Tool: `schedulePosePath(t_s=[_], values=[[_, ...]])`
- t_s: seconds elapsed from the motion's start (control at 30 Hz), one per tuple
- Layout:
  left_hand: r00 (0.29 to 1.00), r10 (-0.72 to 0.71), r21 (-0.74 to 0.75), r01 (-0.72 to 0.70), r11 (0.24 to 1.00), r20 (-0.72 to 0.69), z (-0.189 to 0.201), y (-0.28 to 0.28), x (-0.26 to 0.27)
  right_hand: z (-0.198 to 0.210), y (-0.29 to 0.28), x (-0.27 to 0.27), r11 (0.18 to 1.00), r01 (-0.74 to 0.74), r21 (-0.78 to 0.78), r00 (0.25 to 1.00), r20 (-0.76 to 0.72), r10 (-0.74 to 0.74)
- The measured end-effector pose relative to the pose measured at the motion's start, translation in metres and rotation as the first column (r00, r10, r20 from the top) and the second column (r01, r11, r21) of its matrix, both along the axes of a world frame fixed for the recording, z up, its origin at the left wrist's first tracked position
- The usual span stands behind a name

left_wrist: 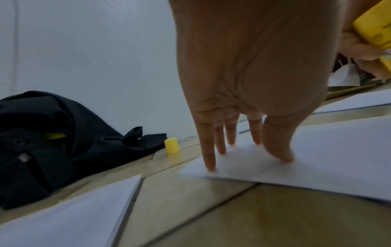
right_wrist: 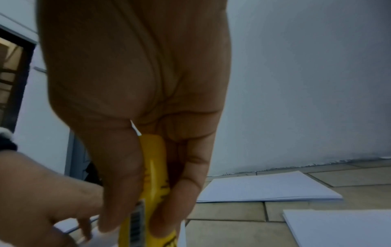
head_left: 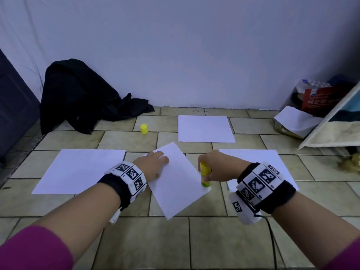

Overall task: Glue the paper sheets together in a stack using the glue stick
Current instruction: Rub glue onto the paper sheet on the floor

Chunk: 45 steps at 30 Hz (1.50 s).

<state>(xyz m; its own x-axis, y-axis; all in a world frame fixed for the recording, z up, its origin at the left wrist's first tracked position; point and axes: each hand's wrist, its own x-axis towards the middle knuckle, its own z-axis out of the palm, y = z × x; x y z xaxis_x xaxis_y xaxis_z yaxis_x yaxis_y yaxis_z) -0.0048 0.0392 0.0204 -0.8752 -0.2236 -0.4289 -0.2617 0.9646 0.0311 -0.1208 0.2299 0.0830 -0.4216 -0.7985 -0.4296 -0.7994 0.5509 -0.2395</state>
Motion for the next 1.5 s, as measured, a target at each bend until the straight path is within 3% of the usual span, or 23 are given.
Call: schedulePosePath(t_s=[0.17,0.3,0.37,0.57,0.73,1.07,1.27,1.5], values=[[1.000,0.016,-0.110,-0.013,0.994,0.025,0.003,0.001,0.004,0.010,-0.004,-0.025,0.949,0.268,-0.168,0.963,0.026,-0.268],[0.975,-0.223,0.025,0.223,0.975,0.013,0.003,0.013,0.005,0.006,-0.015,-0.040,0.865,0.398,-0.305,0.917,0.100,-0.387],[0.963,-0.264,0.010,0.264,0.964,0.050,0.002,0.018,0.002,0.001,-0.022,-0.042,0.834,0.428,-0.348,0.904,0.146,-0.403],[0.982,-0.191,-0.061,0.190,0.980,-0.010,0.006,0.014,0.002,-0.012,-0.043,-0.039,0.749,0.517,-0.414,0.856,0.265,-0.445],[0.995,-0.100,-0.006,0.100,0.995,0.017,0.001,0.014,0.004,-0.021,-0.067,-0.032,0.704,0.529,-0.475,0.849,0.304,-0.433],[0.996,-0.088,0.001,0.088,0.996,0.001,0.000,0.016,0.009,-0.032,-0.099,-0.020,0.804,0.428,-0.412,0.897,0.303,-0.322],[0.994,-0.104,-0.006,0.104,0.995,0.011,0.001,0.016,0.008,-0.022,-0.078,-0.030,0.919,0.279,-0.279,0.960,0.108,-0.258],[0.993,-0.121,0.059,0.122,0.991,-0.013,0.001,0.011,0.009,-0.020,-0.044,-0.035,0.959,0.224,-0.173,0.975,0.031,-0.222]])
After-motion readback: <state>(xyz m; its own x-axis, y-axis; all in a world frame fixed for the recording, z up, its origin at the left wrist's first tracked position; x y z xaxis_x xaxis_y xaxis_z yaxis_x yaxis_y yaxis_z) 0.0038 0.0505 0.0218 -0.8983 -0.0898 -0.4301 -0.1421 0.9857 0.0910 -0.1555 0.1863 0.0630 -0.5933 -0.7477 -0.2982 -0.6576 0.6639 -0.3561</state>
